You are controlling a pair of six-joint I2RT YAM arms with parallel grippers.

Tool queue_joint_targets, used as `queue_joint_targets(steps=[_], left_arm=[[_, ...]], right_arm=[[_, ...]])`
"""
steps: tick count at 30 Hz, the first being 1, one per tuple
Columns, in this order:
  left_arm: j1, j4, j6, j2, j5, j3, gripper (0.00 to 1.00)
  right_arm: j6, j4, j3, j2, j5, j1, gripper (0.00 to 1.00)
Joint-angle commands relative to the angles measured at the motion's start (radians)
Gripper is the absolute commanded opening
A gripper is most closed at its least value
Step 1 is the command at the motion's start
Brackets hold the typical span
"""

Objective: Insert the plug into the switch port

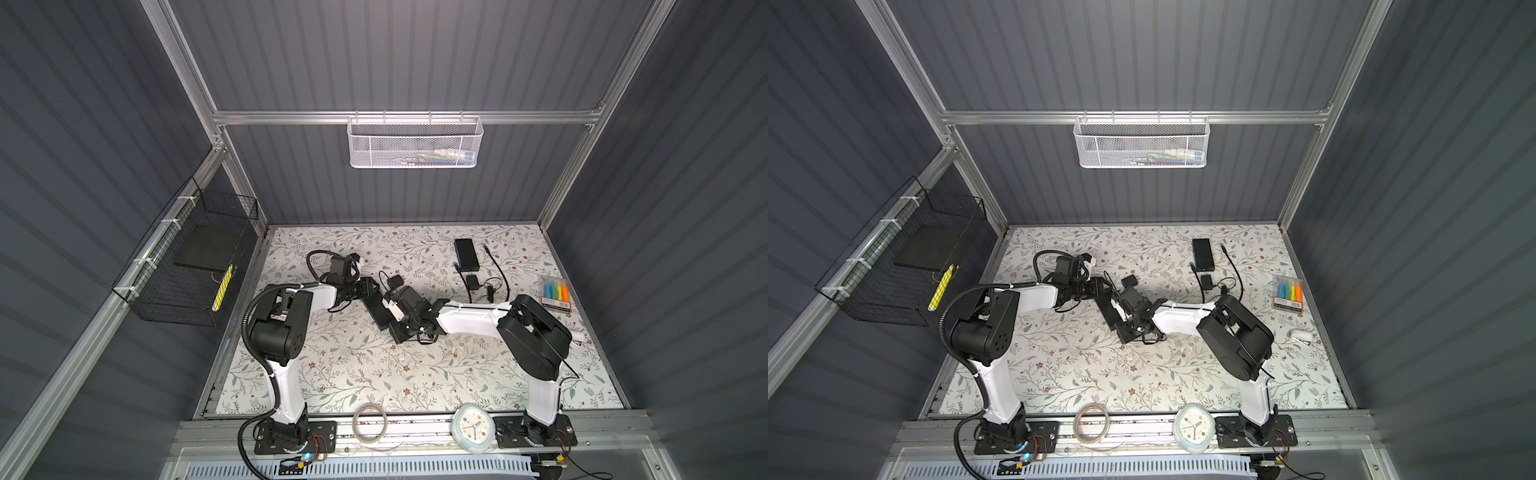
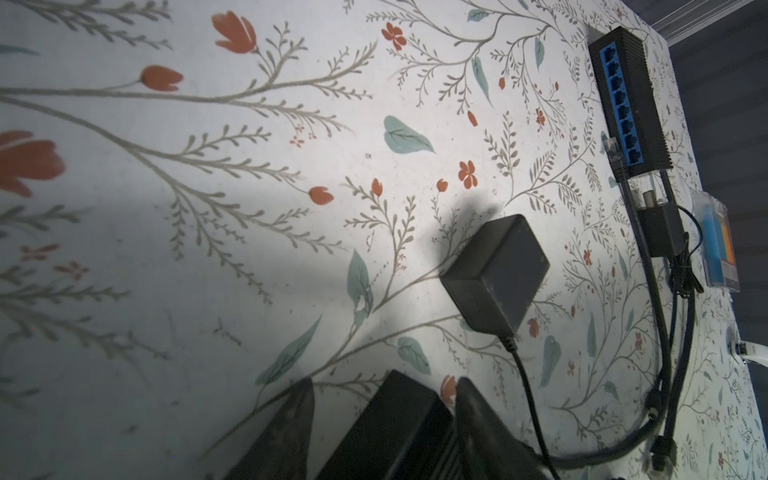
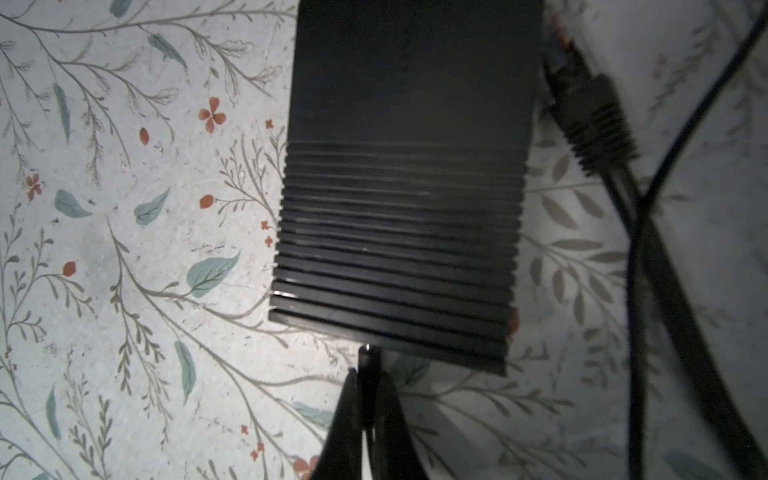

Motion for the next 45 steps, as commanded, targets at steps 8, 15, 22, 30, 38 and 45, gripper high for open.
queue_joint_targets(steps=[8, 15, 22, 30, 38, 45], left_arm=[[0.004, -0.026, 0.016, 0.019, 0.021, 0.005, 0.55], [0.004, -0.024, 0.014, 0.024, 0.024, 0.006, 0.55], [0.004, -0.025, 0.014, 0.025, 0.027, 0.006, 0.55], [0.004, -0.022, 0.013, 0.033, 0.03, 0.007, 0.55], [0.004, -0.027, 0.017, 0.027, 0.028, 0.012, 0.55], [0.005, -0.043, 0.032, -0.009, 0.022, 0.02, 0.55]], right_arm=[[0.01, -0.014, 0.012, -0.047, 0.023, -0.007, 0.0], [0.011, -0.016, 0.016, -0.057, 0.017, -0.007, 0.0], [0.013, -0.014, 0.021, -0.055, 0.01, -0.007, 0.0], [0.013, -0.021, 0.023, -0.062, 0.003, -0.007, 0.0], [-0.048, -0.089, 0.019, -0.067, 0.017, -0.008, 0.02], [-0.285, -0.319, 0.041, -0.096, -0.018, -0.004, 0.3]])
